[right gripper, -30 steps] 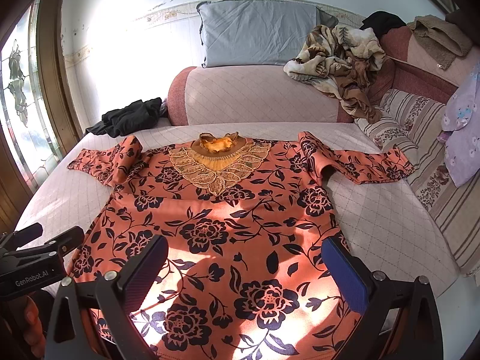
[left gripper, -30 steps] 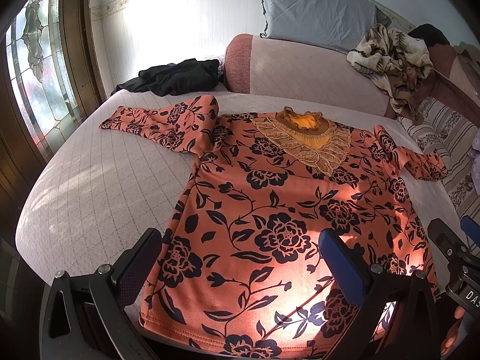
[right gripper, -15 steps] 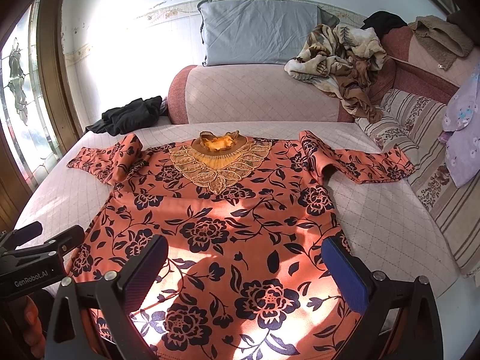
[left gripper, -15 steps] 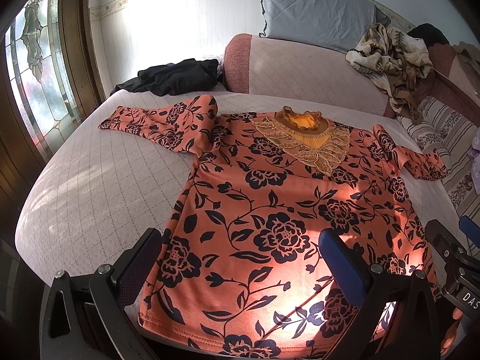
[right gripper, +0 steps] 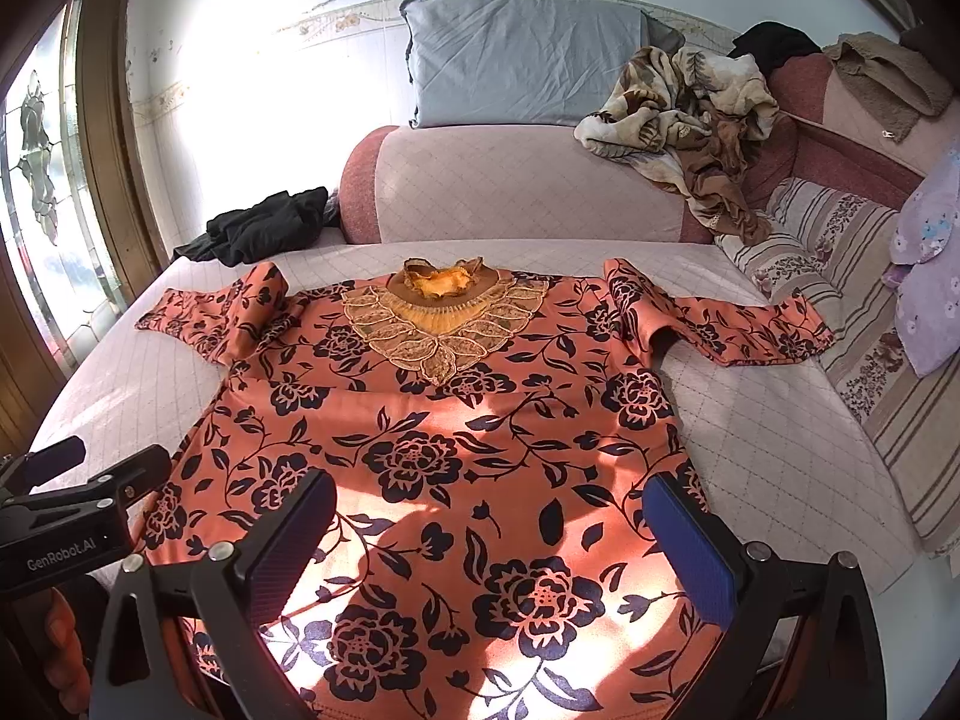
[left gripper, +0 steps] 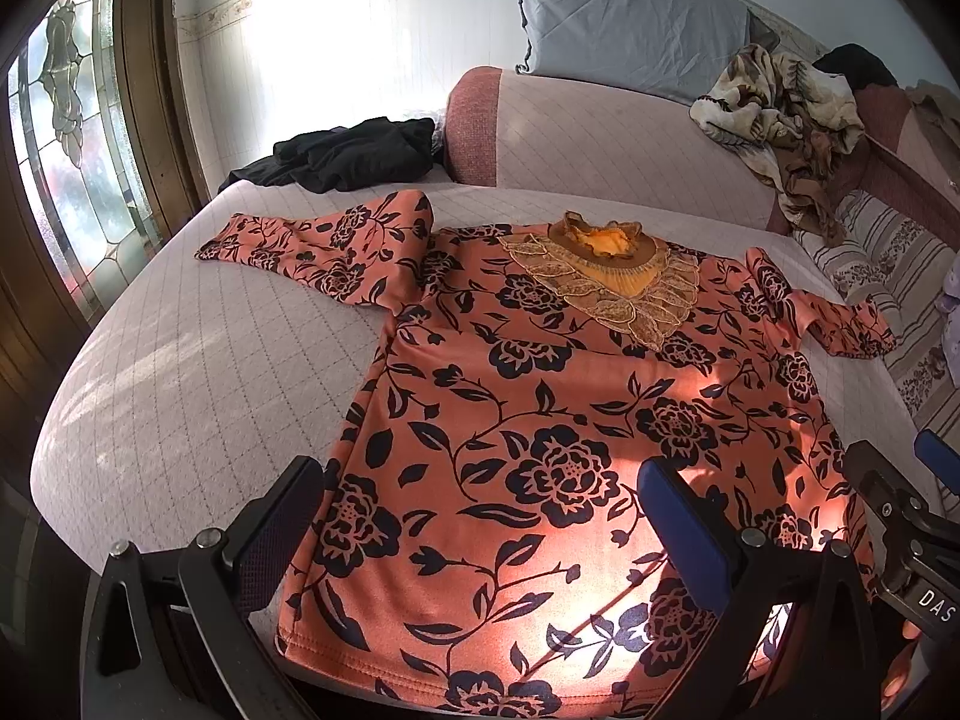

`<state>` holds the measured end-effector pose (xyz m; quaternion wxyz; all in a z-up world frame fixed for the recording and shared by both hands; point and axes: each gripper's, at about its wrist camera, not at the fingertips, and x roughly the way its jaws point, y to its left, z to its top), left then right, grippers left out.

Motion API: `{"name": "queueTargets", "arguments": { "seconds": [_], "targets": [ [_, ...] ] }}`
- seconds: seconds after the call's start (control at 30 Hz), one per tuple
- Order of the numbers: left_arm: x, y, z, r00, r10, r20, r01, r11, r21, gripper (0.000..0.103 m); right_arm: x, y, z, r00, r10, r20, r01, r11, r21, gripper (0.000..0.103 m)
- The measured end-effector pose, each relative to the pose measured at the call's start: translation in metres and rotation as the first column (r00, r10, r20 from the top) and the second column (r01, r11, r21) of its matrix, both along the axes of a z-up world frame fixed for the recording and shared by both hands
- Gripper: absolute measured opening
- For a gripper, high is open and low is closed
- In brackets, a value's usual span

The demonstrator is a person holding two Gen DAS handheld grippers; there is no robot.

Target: Fold small clothes

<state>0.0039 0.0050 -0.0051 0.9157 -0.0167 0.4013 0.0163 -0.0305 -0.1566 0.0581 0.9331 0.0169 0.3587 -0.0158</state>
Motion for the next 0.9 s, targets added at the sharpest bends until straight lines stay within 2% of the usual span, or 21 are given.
{"name": "queueTargets", "arguments": {
  "seconds": [0.33,0.4,0.5,0.57,0.63,0.77,0.83,0.9],
  "targets": [
    [0.009,0.009,-0.003,1.0,0.01,-0.006,-0.01,1.0,-0.011,0.103,0.006,-0.006,0.0,1.0,0.008,-0.003,-0.008,1.0,0.025,0.103],
    [0.015,0.025,-0.007,0.999,0.037,-0.014,-0.038,0.999,-0.035,0.103,0.01,-0.021,-0.001,1.0,0.017,-0.003,-0.017,0.996,0.084,0.103],
    [0.036,0.07,-0.02,0.99,0.133,-0.053,-0.136,0.988,-0.072,0.103,0.022,-0.074,-0.002,0.999,-0.036,-0.012,0.038,0.974,0.224,0.103],
    [0.052,0.108,-0.032,0.973,0.216,-0.08,-0.224,0.97,-0.096,0.103,0.034,-0.123,-0.004,0.995,-0.096,-0.006,0.093,0.94,0.329,0.103],
    [0.07,0.146,-0.045,0.946,0.305,-0.107,-0.315,0.943,-0.104,0.103,0.05,-0.182,-0.012,0.982,-0.189,-0.026,0.182,0.889,0.42,0.103],
    [0.1,0.203,-0.067,0.888,0.437,-0.142,-0.45,0.889,-0.085,0.103,0.087,-0.3,-0.046,0.916,-0.377,-0.139,0.387,0.736,0.556,0.102],
    [0.111,0.221,-0.074,0.864,0.486,-0.131,-0.497,0.864,-0.075,0.103,0.106,-0.349,-0.064,0.873,-0.448,-0.193,0.468,0.661,0.587,0.092],
    [0.119,0.235,-0.077,0.841,0.531,-0.102,-0.539,0.838,-0.081,0.103,0.127,-0.388,-0.075,0.829,-0.51,-0.231,0.537,0.607,0.586,0.074]
  ]
}}
